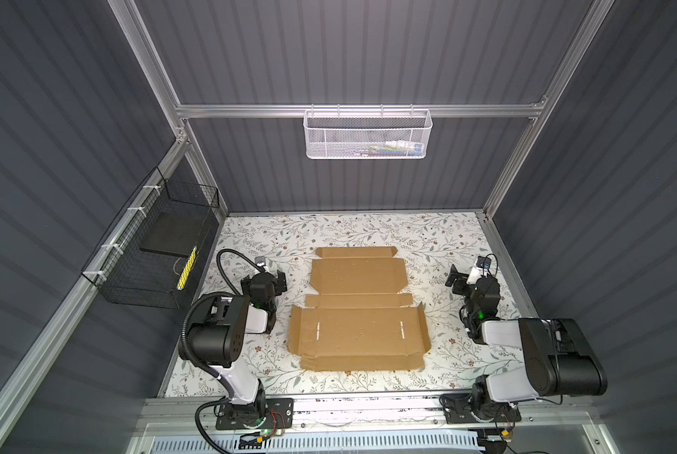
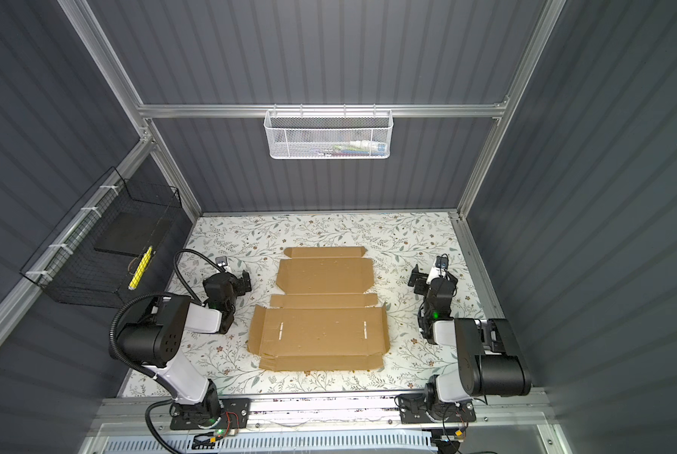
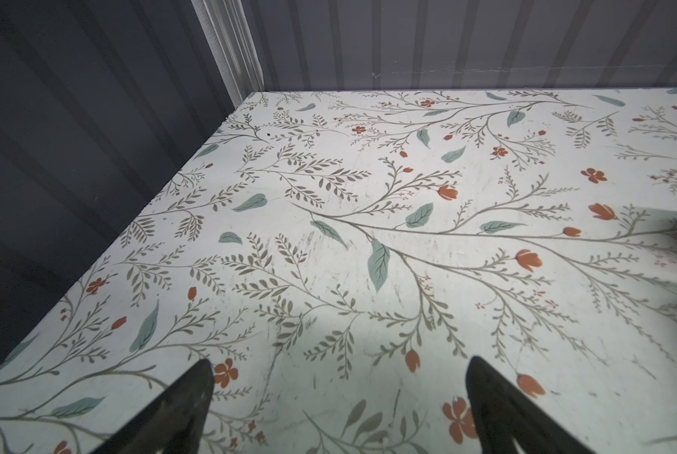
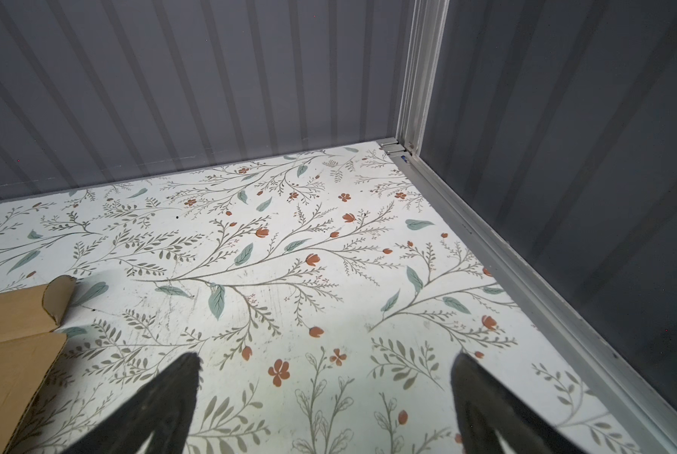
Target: Fold the paper box
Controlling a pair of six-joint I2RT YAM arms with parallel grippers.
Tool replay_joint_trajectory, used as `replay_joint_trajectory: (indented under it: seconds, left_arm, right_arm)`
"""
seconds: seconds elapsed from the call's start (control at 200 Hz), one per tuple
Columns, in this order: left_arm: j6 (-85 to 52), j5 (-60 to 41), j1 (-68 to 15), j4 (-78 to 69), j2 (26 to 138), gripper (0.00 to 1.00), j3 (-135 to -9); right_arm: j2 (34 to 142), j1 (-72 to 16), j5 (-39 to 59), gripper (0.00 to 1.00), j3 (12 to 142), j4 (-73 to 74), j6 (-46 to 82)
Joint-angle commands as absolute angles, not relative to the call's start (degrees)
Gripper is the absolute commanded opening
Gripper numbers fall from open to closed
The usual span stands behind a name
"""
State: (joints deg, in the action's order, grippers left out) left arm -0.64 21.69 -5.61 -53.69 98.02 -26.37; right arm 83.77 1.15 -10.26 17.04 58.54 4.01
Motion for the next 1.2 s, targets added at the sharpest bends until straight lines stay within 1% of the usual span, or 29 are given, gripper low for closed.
replay_joint_trajectory:
  seconds: [0.0,0.14,0.2,0.25,0.3,0.35,0.385,0.45,0.505,0.55,0.62,0.821,0.911,1.046,1.131,1.196]
  left_arm:
    - [-1.4,22.3,-5.9,-55.1,98.3,1.00,-25.7]
    - [-1.6,23.1,-5.9,-53.5,96.2,1.00,-25.7]
    - [-2.0,24.2,-5.9,-49.3,93.2,1.00,-26.4]
    - [-2.8,25.8,-5.9,-44.9,90.2,1.00,-27.6]
    - [-3.6,27.8,-5.9,-38.7,87.3,1.00,-29.5]
    - [-4.4,30.4,-5.9,-32.1,85.3,1.00,-32.5]
    - [-6.3,32.8,-5.9,-24.9,83.9,1.00,-35.4]
    - [-13.6,38.5,-5.8,-11.4,83.1,1.00,-41.8]
    - [-19.6,40.6,-5.8,-2.6,83.5,1.00,-46.5]
    - [-20.2,37.8,-5.8,0.7,83.8,1.00,-49.0]
    - [-19.2,31.4,-5.8,3.7,83.9,1.00,-51.6]
    - [-20.0,19.6,-6.0,7.2,80.5,1.00,-53.0]
    - [-20.2,14.8,-6.6,8.5,79.5,1.00,-53.5]
    - [-20.1,10.1,-8.9,12.3,80.8,1.00,-56.3]
    - [-19.8,9.5,-11.3,14.7,82.9,1.00,-58.8]
    - [-19.8,10.4,-13.5,16.0,84.8,1.00,-60.4]
  right_arm:
    - [83.7,1.4,-9.7,0.99,17.5,58.4,3.9]
    - [81.6,1.4,-8.6,0.99,17.2,57.6,3.4]
    - [77.8,1.5,-8.4,0.99,17.9,52.8,3.3]
    - [73.9,1.5,-9.8,0.99,20.2,44.2,4.2]
    - [70.2,1.5,-12.7,0.99,23.7,33.7,7.1]
    - [67.9,1.5,-15.0,0.99,26.0,27.3,9.4]
    - [65.9,1.5,-16.9,0.99,27.7,22.2,11.7]
    - [62.0,2.0,-19.3,0.99,30.7,12.5,17.4]
    - [60.5,3.1,-17.4,0.99,33.0,5.2,20.5]
    - [60.1,4.1,-15.3,0.99,37.2,-4.2,23.6]
    - [59.8,4.1,-11.3,0.99,41.0,-12.6,25.1]
    - [54.0,1.9,-5.4,0.99,42.0,-21.8,27.7]
    - [50.4,-1.8,-5.0,0.99,40.9,-24.1,29.3]
    - [49.1,-9.5,-5.8,0.99,40.9,-26.7,31.0]
    - [50.1,-15.2,-6.5,0.99,41.7,-27.9,31.8]
    - [51.2,-20.2,-9.2,0.99,42.4,-29.0,32.7]
